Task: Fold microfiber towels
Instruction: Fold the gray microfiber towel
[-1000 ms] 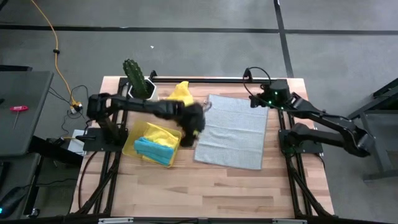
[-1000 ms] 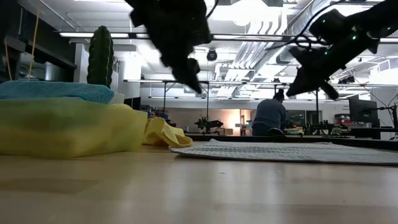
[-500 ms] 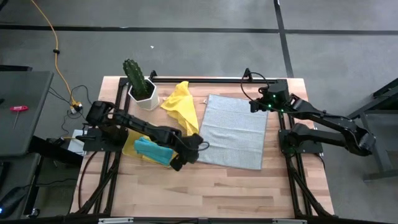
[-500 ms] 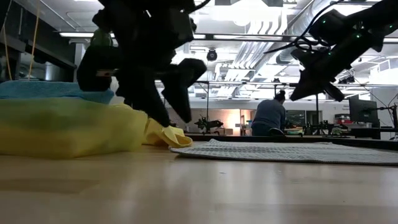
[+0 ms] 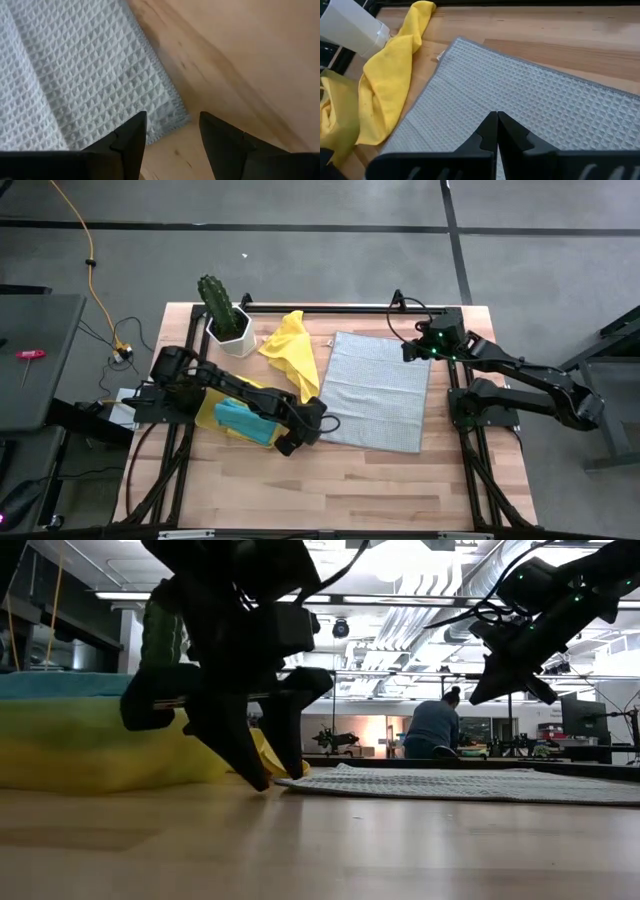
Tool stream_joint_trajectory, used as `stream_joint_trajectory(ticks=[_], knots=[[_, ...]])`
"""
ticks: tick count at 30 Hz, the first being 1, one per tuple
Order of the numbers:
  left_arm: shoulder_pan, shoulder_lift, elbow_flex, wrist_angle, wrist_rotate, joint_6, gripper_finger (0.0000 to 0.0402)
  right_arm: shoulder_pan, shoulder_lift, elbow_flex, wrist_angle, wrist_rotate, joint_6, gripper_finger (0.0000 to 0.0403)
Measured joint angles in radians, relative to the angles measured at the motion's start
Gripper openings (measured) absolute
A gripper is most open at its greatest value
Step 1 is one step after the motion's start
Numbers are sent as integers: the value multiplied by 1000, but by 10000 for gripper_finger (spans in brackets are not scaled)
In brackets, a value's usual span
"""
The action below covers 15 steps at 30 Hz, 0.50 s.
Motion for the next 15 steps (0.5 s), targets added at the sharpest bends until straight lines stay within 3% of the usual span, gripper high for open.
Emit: stream_joint_trajectory(ticks=[7, 15], knots=[[3, 7, 1, -2, 0, 22, 157, 0, -12, 0, 3, -76, 3, 0], [1, 7, 0, -10, -10, -27, 12, 75, -172, 1, -19, -368, -30, 0]])
